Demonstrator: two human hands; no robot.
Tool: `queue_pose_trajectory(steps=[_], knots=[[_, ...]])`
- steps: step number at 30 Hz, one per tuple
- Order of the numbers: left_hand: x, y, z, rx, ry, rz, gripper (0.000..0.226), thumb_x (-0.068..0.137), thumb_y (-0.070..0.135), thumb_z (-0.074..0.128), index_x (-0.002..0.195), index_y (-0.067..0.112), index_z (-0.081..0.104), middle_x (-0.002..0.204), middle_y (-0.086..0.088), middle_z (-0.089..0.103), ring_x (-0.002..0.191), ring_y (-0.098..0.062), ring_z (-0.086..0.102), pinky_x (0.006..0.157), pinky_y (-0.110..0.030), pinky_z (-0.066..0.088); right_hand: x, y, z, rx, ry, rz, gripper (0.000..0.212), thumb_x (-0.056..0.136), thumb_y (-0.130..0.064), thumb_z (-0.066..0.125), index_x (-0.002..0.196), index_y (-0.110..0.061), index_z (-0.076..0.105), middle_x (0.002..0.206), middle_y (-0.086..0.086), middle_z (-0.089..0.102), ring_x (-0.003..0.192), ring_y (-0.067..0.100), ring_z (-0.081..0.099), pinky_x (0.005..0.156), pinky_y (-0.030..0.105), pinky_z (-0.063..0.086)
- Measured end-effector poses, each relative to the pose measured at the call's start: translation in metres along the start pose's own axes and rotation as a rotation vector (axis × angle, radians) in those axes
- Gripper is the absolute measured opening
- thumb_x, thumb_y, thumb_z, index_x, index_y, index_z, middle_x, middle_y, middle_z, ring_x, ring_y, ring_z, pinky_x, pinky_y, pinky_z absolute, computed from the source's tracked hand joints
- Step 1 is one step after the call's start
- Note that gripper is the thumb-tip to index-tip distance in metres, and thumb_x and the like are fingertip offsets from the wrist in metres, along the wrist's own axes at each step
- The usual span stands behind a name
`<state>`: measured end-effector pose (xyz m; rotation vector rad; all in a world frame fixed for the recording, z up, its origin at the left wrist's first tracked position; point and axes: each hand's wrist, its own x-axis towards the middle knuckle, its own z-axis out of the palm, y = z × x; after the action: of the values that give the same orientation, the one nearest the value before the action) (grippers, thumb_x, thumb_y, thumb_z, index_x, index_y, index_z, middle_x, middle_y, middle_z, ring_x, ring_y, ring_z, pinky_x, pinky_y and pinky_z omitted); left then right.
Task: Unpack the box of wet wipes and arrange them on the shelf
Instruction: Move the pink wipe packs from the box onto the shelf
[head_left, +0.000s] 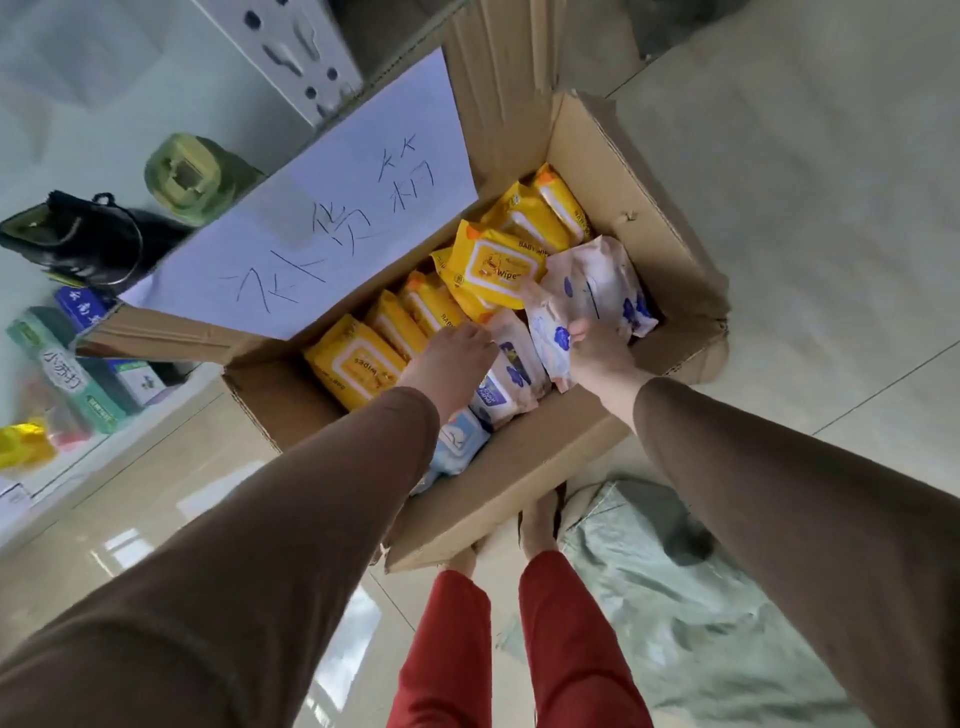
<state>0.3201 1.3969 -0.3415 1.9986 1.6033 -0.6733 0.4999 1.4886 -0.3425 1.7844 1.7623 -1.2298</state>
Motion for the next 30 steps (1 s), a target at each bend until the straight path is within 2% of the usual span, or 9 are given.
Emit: queue_pose_trajectory(steps=[3,7,10,13,17,20,23,27,30], knots=[[0.013,0.000,0.019,0.124,0.005,0.047,0.068,0.082,0.014,0.070,0.144,0.017,0.041,0.150,-0.003,0.039,0.143,-0.026,0.030,0.111,-0.040,0.032,0.010,0.003,0.020,0.053,0.073,0.009,0.026,0.096,-0.004,0.041,0.118,-0.007,0.057,0.100,0.007,0.058,0.096,0.026,0.060,0.060,0.026,0.037],[0.022,0.008,0.027,0.245,0.071,0.063,0.056,0.084,0.013,0.067,0.136,0.017,0.047,0.129,-0.001,0.054,0.128,-0.028,0.040,0.102,-0.038,0.036,0.011,0.004,0.034,0.082,0.153,-0.001,0.024,0.093,0.000,0.045,0.113,-0.004,0.056,0.112,0.011,0.058,0.100,0.025,0.057,0.073,0.026,0.038],[0.019,0.006,0.029,0.265,0.078,0.087,0.034,0.085,0.013,0.067,0.118,0.020,0.063,0.121,0.002,0.060,0.127,-0.028,0.041,0.105,-0.039,0.033,0.013,0.005,0.042,0.123,0.176,-0.022,0.021,0.091,0.000,0.049,0.104,-0.009,0.062,0.106,0.008,0.054,0.096,0.021,0.055,0.073,0.023,0.039],[0.000,-0.003,0.028,0.181,0.097,0.155,0.029,0.084,0.014,0.067,0.111,0.023,0.069,0.119,0.003,0.064,0.124,-0.027,0.045,0.108,-0.041,0.033,0.011,0.002,0.054,0.158,0.132,-0.064,0.024,0.086,-0.002,0.052,0.094,-0.016,0.068,0.105,0.009,0.066,0.100,0.024,0.063,0.079,0.026,0.049],[-0.032,-0.008,0.019,0.087,0.057,0.190,0.023,0.091,0.014,0.062,0.113,0.022,0.064,0.100,0.004,0.068,0.102,-0.024,0.056,0.098,-0.039,0.039,0.007,-0.007,0.068,0.138,0.043,-0.020,0.023,0.092,0.000,0.050,0.114,-0.004,0.057,0.118,0.015,0.064,0.113,0.030,0.060,0.083,0.026,0.041],[-0.052,-0.018,0.021,0.051,0.036,0.169,0.031,0.093,0.025,0.065,0.123,0.022,0.059,0.105,0.003,0.069,0.101,-0.022,0.058,0.090,-0.036,0.044,0.021,-0.004,0.073,0.100,0.096,0.032,0.037,0.090,-0.006,0.062,0.125,-0.003,0.052,0.128,0.017,0.059,0.123,0.034,0.055,0.098,0.034,0.047],[-0.058,-0.027,0.021,-0.045,0.006,0.069,0.038,0.093,0.035,0.064,0.128,0.024,0.056,0.109,0.003,0.068,0.101,-0.020,0.058,0.082,-0.034,0.049,0.036,-0.004,0.080,0.007,0.068,0.052,0.054,0.087,-0.020,0.069,0.134,-0.004,0.048,0.137,0.019,0.053,0.130,0.036,0.050,0.108,0.041,0.043],[-0.041,-0.025,0.018,-0.105,-0.014,-0.062,0.035,0.089,0.039,0.067,0.120,0.026,0.056,0.096,0.006,0.066,0.089,-0.019,0.057,0.065,-0.032,0.042,0.050,-0.004,0.091,-0.017,0.029,0.070,0.077,0.080,-0.024,0.078,0.144,-0.010,0.037,0.143,0.017,0.050,0.133,0.034,0.049,0.109,0.041,0.042],[-0.032,-0.017,0.016,-0.044,-0.126,-0.160,0.033,0.087,0.049,0.068,0.108,0.025,0.062,0.091,0.005,0.063,0.089,-0.020,0.060,0.066,-0.032,0.040,0.054,0.001,0.098,-0.086,0.013,0.132,0.080,0.077,-0.026,0.079,0.144,-0.008,0.038,0.142,0.017,0.052,0.130,0.035,0.053,0.108,0.044,0.044]])
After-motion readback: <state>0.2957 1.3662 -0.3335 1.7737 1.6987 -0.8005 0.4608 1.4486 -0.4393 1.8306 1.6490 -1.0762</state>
